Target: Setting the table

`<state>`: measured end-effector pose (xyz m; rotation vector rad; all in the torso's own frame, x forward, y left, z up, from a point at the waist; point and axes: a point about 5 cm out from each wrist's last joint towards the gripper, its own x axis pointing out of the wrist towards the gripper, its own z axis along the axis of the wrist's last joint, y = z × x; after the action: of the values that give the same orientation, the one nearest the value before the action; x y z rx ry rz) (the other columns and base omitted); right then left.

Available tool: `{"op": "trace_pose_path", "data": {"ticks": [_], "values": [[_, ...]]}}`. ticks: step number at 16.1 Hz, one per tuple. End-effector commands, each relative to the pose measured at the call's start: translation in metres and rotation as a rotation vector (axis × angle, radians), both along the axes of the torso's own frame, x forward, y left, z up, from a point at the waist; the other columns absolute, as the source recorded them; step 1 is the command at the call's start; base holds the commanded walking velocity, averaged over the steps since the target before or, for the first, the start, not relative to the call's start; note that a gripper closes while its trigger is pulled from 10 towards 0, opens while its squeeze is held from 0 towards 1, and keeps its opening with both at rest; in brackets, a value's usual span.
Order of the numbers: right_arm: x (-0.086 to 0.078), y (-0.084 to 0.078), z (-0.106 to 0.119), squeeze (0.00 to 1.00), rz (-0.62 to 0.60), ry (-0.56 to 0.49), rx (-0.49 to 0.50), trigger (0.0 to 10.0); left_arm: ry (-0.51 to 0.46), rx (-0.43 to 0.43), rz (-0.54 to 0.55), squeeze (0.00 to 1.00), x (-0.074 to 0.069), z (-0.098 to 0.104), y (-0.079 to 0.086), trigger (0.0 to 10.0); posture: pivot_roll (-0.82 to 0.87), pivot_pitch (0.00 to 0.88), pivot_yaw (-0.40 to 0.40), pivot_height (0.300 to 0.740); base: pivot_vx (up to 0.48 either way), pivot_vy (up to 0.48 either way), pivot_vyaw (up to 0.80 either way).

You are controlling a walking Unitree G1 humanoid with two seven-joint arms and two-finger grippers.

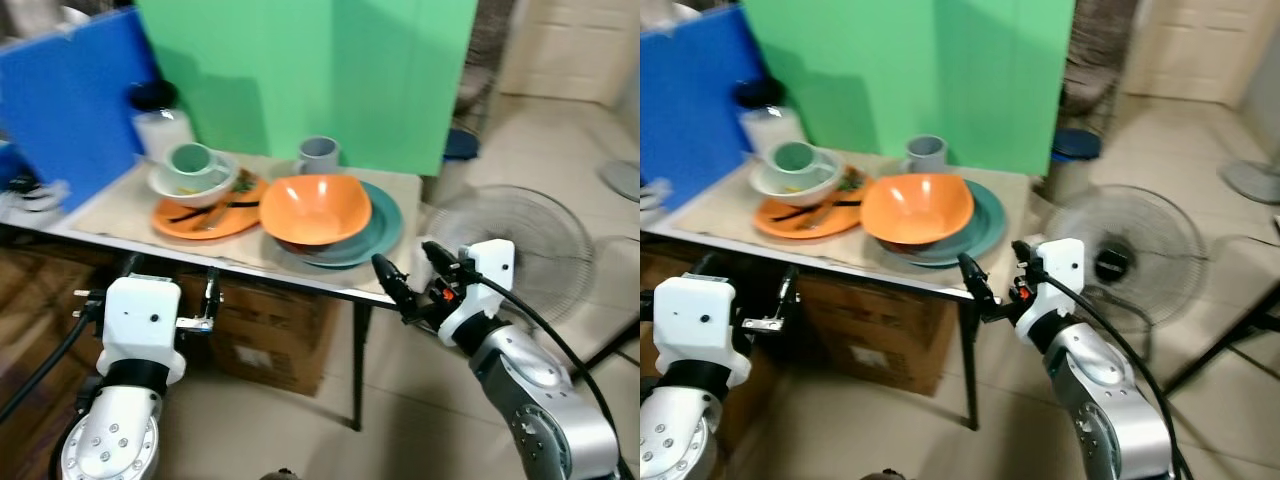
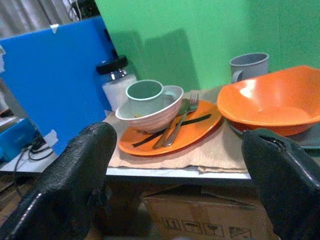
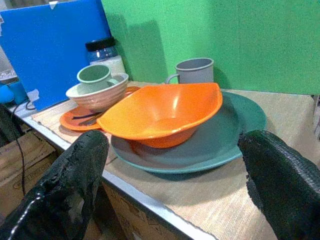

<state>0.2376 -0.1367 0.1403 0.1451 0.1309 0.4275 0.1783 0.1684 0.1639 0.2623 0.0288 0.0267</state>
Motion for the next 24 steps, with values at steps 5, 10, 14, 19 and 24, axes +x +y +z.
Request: {"op": "trace_pose_path", "data": {"ticks": [5, 10, 14, 19, 24], "values": [[0.013, 0.007, 0.006, 0.0, 0.012, -0.032, -0.008, 10.0, -0.005, 0.011, -0.069, 0.52, 0.009, 0.001, 0.0, 10.0, -0.01, 0.0, 0.056, 0.74, 0.336, 0.0, 0.0], [0.016, 0.011, 0.008, 0.0, 0.026, -0.054, -0.018, 10.0, -0.008, 0.017, -0.074, 0.52, 0.011, 0.002, 0.002, 10.0, 0.0, 0.0, 0.047, 0.74, 0.377, 0.0, 0.0], [0.018, 0.012, 0.007, 0.0, 0.026, -0.042, -0.016, 10.0, -0.003, 0.021, -0.089, 0.51, 0.01, 0.001, 0.001, 10.0, 0.0, 0.0, 0.044, 0.74, 0.382, 0.0, 0.0], [0.035, 0.012, 0.007, 0.0, 0.021, 0.166, 0.027, 10.0, 0.047, -0.021, -0.252, 0.49, 0.01, -0.001, -0.009, 10.0, -0.01, 0.0, 0.048, 0.74, 0.222, 0.0, 0.0], [0.061, 0.011, 0.008, 0.0, 0.018, 0.418, -0.013, 10.0, 0.149, -0.109, -0.546, 0.47, 0.005, -0.002, -0.029, 10.0, -0.02, 0.0, 0.05, 0.74, 0.0, 0.0, 0.0]]}}
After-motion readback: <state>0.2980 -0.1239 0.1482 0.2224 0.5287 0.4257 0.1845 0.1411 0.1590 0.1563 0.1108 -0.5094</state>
